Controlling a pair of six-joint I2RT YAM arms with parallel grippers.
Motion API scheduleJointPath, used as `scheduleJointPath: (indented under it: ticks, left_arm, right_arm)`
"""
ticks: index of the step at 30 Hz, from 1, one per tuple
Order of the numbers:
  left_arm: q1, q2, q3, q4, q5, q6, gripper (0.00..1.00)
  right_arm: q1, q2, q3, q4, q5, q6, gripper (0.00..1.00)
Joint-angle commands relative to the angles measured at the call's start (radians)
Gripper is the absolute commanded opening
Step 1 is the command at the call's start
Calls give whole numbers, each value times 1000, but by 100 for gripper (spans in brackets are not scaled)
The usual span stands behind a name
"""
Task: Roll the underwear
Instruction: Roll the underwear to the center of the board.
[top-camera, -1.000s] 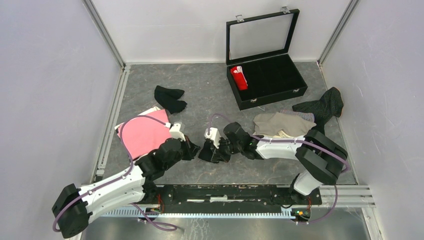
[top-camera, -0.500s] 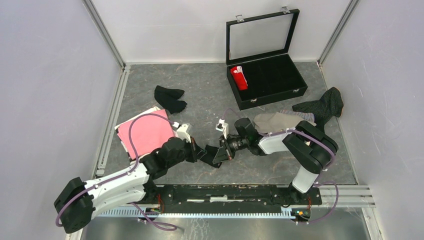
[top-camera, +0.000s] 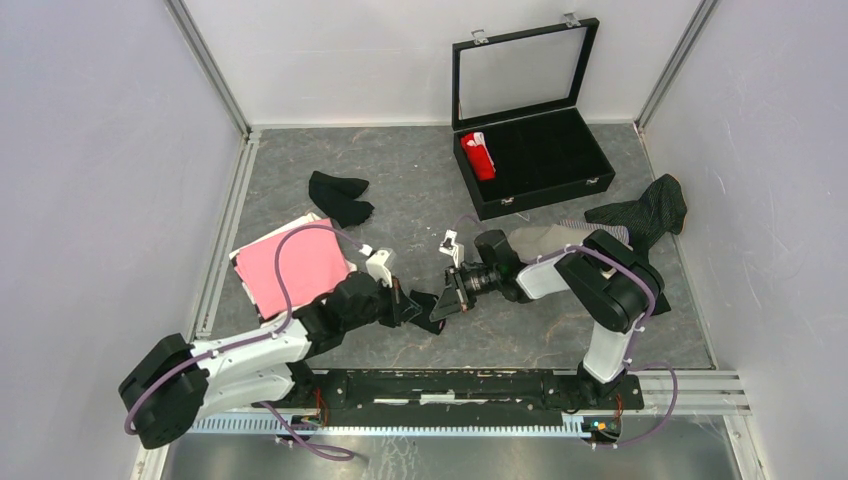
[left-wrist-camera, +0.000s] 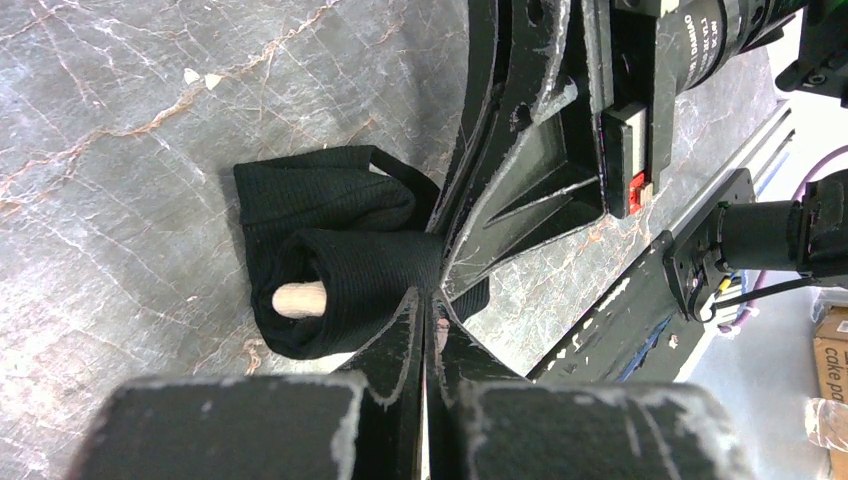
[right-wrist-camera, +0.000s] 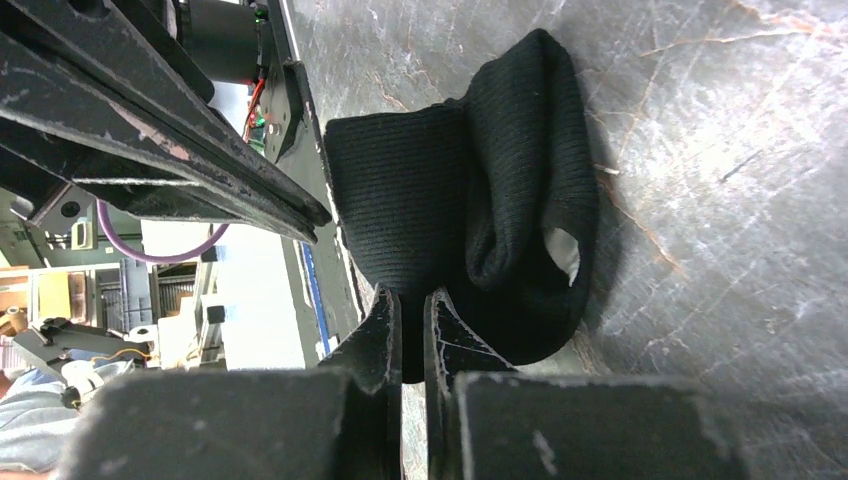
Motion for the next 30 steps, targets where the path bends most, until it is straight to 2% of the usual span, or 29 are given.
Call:
scheduleJointPath:
  ticks: [1,10,15,22,30]
  left_arm:
    - [2,27,1,80,38,52,2]
    - [3,92,-45,136,-38,39,2]
    - [2,116,-60,105,-143,1,2]
    - [3,179,-66,92,-232,-37,2]
    - [5,289,-62,127,-233,-42,2]
  right_arm:
    - [-3,59,3,-153,139,-38,6]
    - [-4,48,18,-180,154,-49,18]
    - [-4,13,19,-206,168,-64,31]
    - [-1,-65,44,-276,201,-105,42]
    - [-1,-213,83,-394,285,-201,62]
